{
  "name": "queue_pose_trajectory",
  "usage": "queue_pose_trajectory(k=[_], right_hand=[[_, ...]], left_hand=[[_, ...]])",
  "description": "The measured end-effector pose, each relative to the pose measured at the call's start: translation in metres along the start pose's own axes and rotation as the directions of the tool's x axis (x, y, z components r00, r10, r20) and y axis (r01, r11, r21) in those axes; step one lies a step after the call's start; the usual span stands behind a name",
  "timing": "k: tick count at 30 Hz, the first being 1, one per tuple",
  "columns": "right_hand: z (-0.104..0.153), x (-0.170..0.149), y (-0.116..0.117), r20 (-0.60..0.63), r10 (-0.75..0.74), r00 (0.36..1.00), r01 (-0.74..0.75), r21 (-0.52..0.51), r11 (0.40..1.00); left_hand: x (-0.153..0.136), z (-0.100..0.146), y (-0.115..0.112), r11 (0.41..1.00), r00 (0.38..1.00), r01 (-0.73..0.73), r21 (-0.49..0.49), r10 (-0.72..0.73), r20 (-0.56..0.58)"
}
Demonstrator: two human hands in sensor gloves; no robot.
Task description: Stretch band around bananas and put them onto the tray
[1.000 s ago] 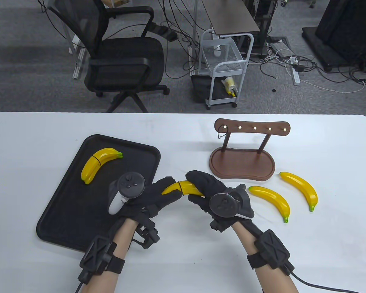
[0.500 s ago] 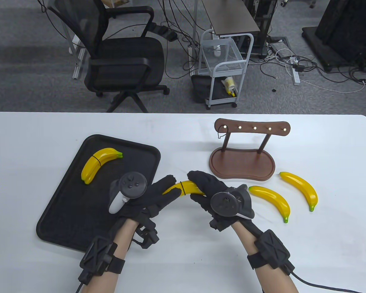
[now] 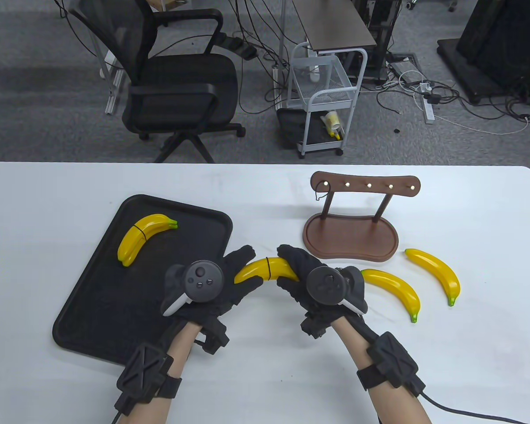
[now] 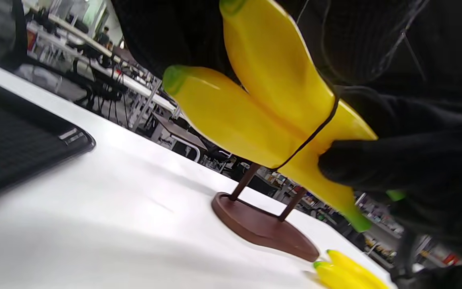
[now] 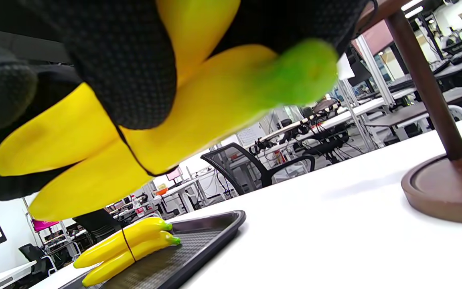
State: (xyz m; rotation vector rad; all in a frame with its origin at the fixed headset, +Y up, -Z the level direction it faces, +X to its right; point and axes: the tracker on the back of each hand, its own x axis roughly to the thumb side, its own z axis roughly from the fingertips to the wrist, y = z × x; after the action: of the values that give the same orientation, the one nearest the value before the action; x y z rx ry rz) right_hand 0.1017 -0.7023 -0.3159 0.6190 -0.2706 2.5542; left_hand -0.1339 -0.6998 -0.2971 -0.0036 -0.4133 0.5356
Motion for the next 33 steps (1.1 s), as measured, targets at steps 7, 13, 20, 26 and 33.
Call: queue_pose_trajectory(k=[7, 13, 20, 26, 33], right_hand=[[0.000, 0.002, 0.005, -0.010, -0.038, 0.999, 0.038, 0.026, 0.999], [0.000, 0.000, 0.007, -0.008, -0.057, 0.998, 0.058, 0.052, 0.997], [-0.001, -0.011, 0.012, -0.011, -0.172, 0.985, 0.172, 0.119, 0.978], [-0.001, -0.023, 0.008, -0.042, -0.292, 0.955, 0.295, 0.117, 0.948], [-0.002, -0.040, 0.002, -0.086, -0.383, 0.920, 0.390, 0.084, 0.917]], left_hand=[[0.006, 0.000, -0.010, 0.987, 0.987, 0.158, -0.007, -0.158, 0.004], [0.006, -0.001, -0.012, 0.986, 0.986, 0.165, 0.003, -0.165, -0.007], [0.004, -0.001, -0.014, 0.990, 0.990, 0.141, 0.006, -0.141, -0.025], [0.000, -0.002, -0.010, 0.988, 0.987, 0.152, 0.027, -0.150, -0.062], [-0.026, -0.004, 0.003, 0.986, 0.975, 0.153, 0.070, -0.139, -0.175]])
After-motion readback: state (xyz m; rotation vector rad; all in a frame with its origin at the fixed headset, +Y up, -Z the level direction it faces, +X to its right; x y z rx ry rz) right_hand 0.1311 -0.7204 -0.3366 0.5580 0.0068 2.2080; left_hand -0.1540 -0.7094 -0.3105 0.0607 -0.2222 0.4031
